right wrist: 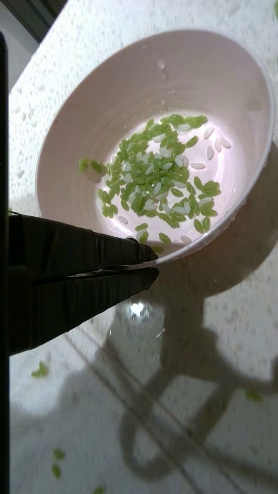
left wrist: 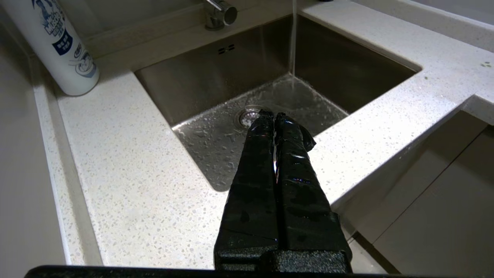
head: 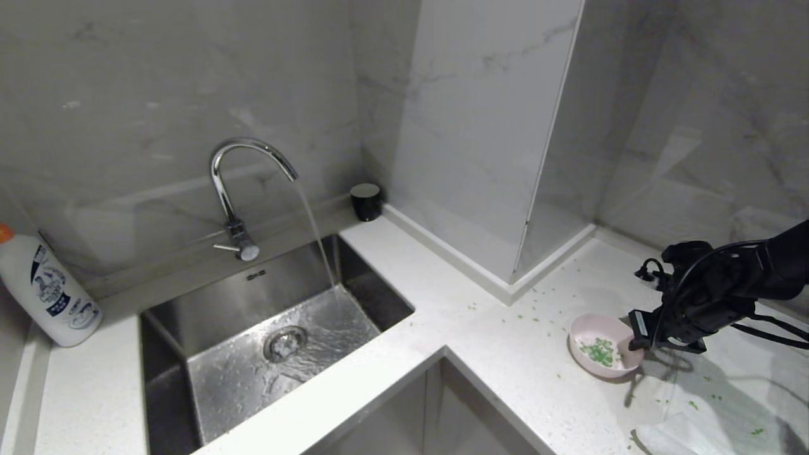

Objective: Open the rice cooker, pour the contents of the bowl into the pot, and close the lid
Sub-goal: Fill a bowl with water from the tap

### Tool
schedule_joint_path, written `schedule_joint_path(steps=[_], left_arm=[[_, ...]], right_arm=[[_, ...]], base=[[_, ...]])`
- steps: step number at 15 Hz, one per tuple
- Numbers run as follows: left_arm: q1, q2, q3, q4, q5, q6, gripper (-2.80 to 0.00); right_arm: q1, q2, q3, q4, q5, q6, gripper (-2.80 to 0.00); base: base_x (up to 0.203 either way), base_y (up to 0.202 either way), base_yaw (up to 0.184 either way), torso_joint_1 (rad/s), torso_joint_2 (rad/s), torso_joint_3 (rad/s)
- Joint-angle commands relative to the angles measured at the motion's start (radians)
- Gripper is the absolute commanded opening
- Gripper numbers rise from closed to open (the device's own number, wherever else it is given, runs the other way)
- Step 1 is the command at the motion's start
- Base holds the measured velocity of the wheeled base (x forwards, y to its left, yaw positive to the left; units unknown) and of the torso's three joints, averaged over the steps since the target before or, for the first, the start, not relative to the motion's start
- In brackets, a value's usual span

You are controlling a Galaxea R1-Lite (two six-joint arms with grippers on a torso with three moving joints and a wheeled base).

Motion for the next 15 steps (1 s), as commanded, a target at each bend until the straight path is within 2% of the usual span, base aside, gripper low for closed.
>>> schedule_joint_path(steps=[1,7,15], left_arm=[[0.0,0.0,0.0,0.001,0.002,-0.003,-2.8],[0.0,0.001,0.0,0.001,0.002,-0.003,-2.8],[0.0,0.001,-0.001,0.001,0.002,-0.011,-2.8]], right_arm=[[0.032,-0.025,0.001,0.001,0.0,0.017,-2.8],[0.081,-0.079,0.042,0.003,0.0,0.049,-2.8],[0.239,-0.103,0.017,0.003,0.003,0.175,-2.8]], base=[[0.0,0.0,0.0,0.0,0.0,0.0],[0.0,0.0,0.0,0.0,0.0,0.0],[0.0,0.0,0.0,0.0,0.0,0.0]])
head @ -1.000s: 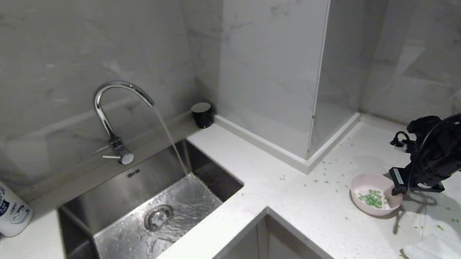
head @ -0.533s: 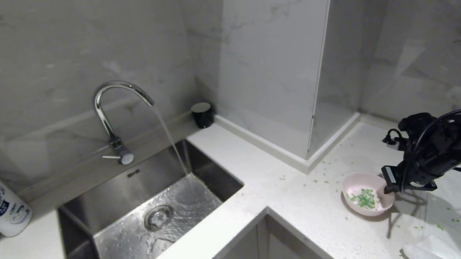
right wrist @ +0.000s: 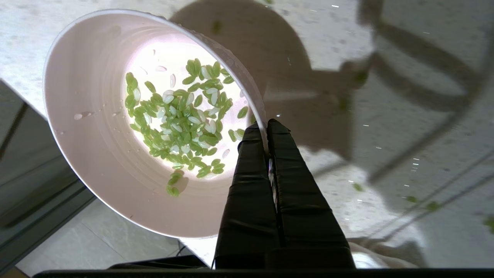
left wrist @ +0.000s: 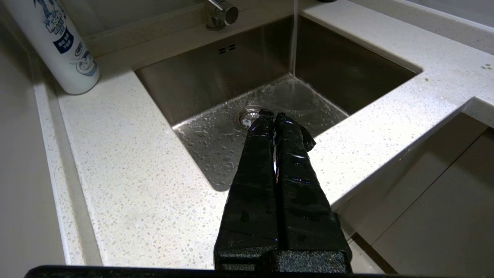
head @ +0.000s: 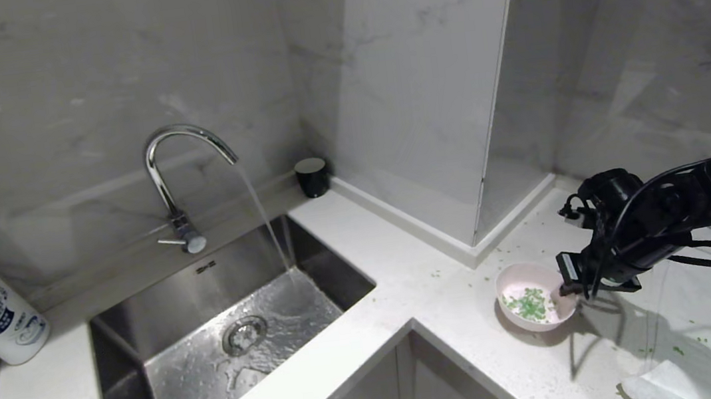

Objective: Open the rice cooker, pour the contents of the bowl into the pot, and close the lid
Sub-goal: Fill a bowl with water from the tap

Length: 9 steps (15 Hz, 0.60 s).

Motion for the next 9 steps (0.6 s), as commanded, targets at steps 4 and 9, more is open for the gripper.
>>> schedule_joint_path(steps=[4,9], left_arm=[[0.0,0.0,-0.001,0.001,0.0,-0.001,-2.8],[0.0,0.0,-0.001,0.001,0.005,-0.012,-2.8]], right_arm=[[0.084,0.045,-0.091,0.001,0.006,0.044,-2.8],[0.132,0.103,-0.223,0.008,0.084,0.093,-2.8]], base=[[0.0,0.0,0.0,0.0,0.0,0.0],[0.0,0.0,0.0,0.0,0.0,0.0]])
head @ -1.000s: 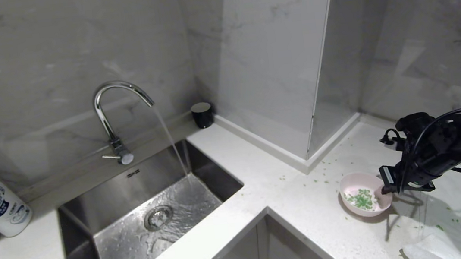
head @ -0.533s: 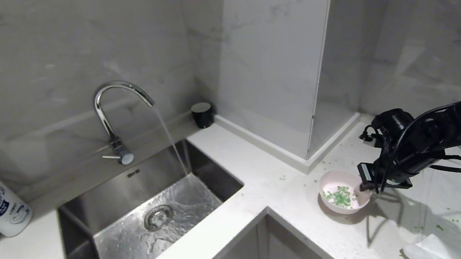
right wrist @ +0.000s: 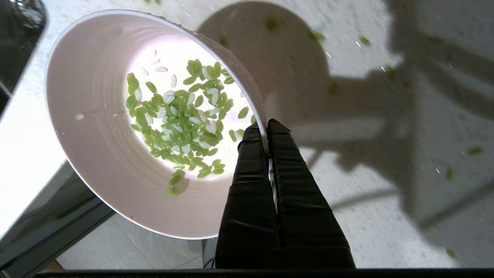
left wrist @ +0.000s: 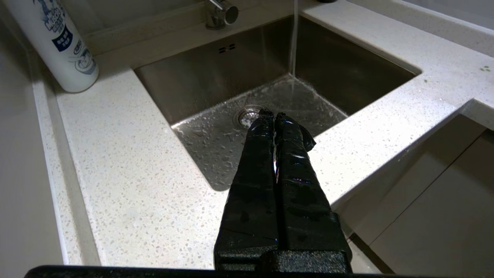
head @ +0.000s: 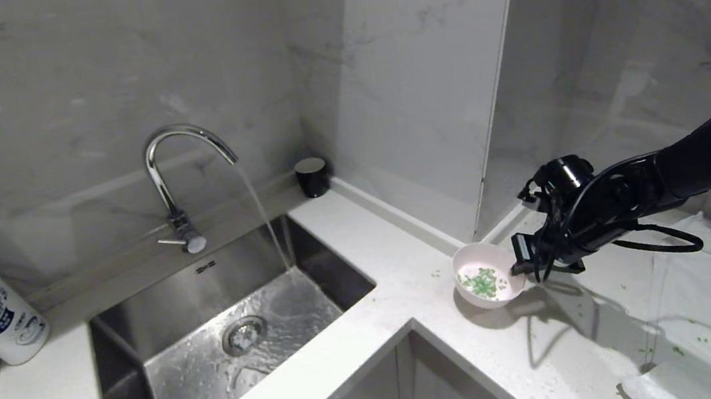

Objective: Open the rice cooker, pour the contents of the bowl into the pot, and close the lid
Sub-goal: Fill a bowl with water from the tap

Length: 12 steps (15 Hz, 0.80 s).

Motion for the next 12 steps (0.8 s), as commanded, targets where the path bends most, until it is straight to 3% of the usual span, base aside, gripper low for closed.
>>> schedule_joint_path(steps=[1,6,12], left_arm=[[0.001,0.0,-0.001,0.0,0.0,-0.005,-2.8],[0.001,0.001,-0.001,0.0,0.002,-0.009,-2.8],[0.001,0.0,-0.001,0.0,0.003,-0.009,-2.8]], right_arm=[[0.031,0.047,-0.058,0.01,0.006,0.001,-2.8],[0.11,0.138,-0.129,0.015,0.006,0.012,-2.8],[0.138,0.177,-0.202,0.015,0.006,0.027,-2.8]], base=[[0.0,0.0,0.0,0.0,0.0,0.0],[0.0,0.0,0.0,0.0,0.0,0.0],[0.0,0.0,0.0,0.0,0.0,0.0]])
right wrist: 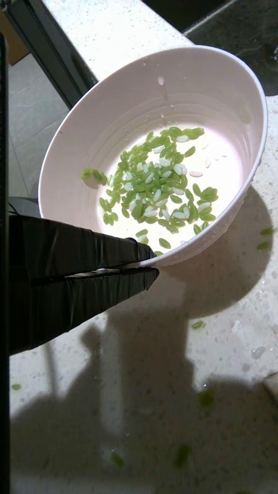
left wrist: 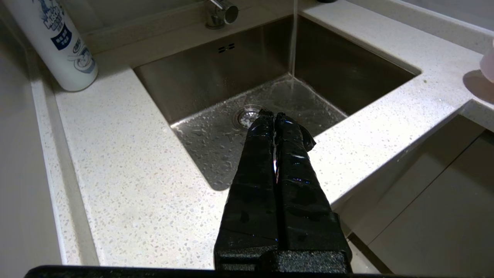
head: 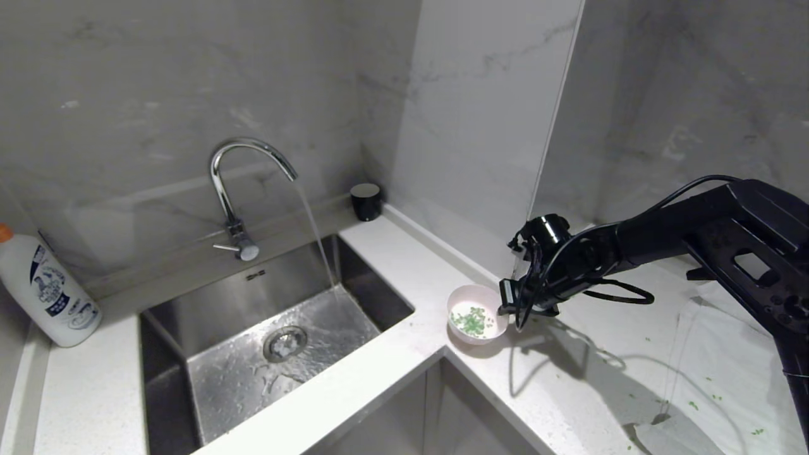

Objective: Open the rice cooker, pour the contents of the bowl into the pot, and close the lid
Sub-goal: Fill a bowl with water from the tap

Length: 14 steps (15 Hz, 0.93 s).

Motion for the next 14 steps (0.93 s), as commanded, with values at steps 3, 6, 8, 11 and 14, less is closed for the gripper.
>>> schedule_joint_path(steps=[3,6,8,11,14], left_arm=[[0.0,0.0,0.0,0.0,0.001,0.0,-2.8],[0.0,0.001,0.0,0.0,0.001,-0.004,-2.8],[0.0,0.001,0.0,0.0,0.001,-0.004,-2.8],[0.0,0.001,0.0,0.0,0.001,-0.004,-2.8],[0.0,0.001,0.0,0.0,0.001,-0.003,-2.8]], right_arm=[[0.006,0.02,-0.008,0.001,-0.006,-0.001,-2.8],[0.007,0.025,-0.015,0.001,-0.007,-0.001,0.0],[0.009,0.025,-0.014,0.001,-0.013,0.001,0.0],[0.009,0.003,-0.001,0.001,-0.018,0.002,0.0],[0.007,-0.099,0.052,0.001,-0.018,0.005,0.0]], base=[[0.0,0.0,0.0,0.0,0.0,0.0],[0.0,0.0,0.0,0.0,0.0,0.0],[0.0,0.0,0.0,0.0,0.0,0.0],[0.0,0.0,0.0,0.0,0.0,0.0],[0.0,0.0,0.0,0.0,0.0,0.0]])
